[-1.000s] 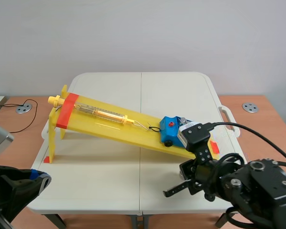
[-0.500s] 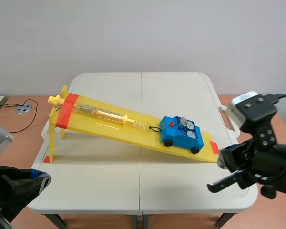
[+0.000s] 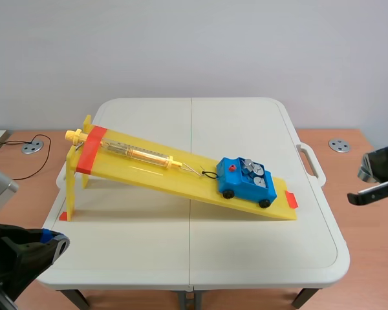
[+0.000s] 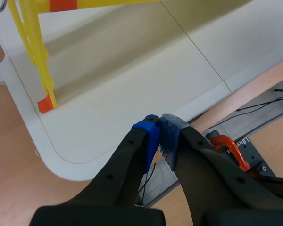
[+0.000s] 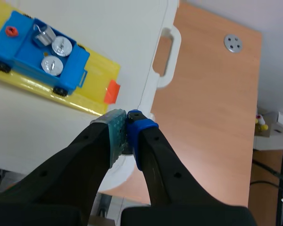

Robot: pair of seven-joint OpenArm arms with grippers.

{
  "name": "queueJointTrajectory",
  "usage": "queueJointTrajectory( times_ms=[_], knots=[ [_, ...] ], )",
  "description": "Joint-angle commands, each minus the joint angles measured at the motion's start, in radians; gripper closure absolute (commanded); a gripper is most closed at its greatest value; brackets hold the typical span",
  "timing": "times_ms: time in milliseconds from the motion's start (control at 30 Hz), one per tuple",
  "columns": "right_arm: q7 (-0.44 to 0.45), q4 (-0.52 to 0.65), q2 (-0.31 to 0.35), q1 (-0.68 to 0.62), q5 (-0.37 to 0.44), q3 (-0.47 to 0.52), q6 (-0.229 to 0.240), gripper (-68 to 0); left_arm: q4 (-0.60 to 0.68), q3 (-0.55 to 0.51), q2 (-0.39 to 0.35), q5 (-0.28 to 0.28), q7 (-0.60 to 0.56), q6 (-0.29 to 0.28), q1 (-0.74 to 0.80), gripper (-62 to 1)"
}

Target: Place the four metal weights on the blue cart on the ramp.

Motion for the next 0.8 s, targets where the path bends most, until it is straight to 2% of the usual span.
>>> queueJointTrajectory(
  times_ms=[0, 300, 433, 767],
  knots=[
    [0.136, 0.021, 0.043, 0.118, 0.019, -0.058, -0.009, -0.7, 0.050, -0.018, 0.005, -0.074, -0.080, -0.002, -0.020, -2.9],
    [0.173, -0.122, -0.018, 0.285, -0.079, -0.170, -0.017, -0.7, 0.050, -0.018, 0.005, -0.074, -0.080, -0.002, -0.020, -2.9],
    [0.188, -0.178, -0.054, 0.353, -0.119, -0.220, -0.041, -0.8, 0.050, -0.018, 0.005, -0.074, -0.080, -0.002, -0.020, -2.9],
    [0.214, -0.326, -0.112, 0.481, -0.213, -0.351, -0.069, -0.8, 0.050, -0.018, 0.005, -0.074, -0.080, -0.002, -0.020, -2.9]
  ],
)
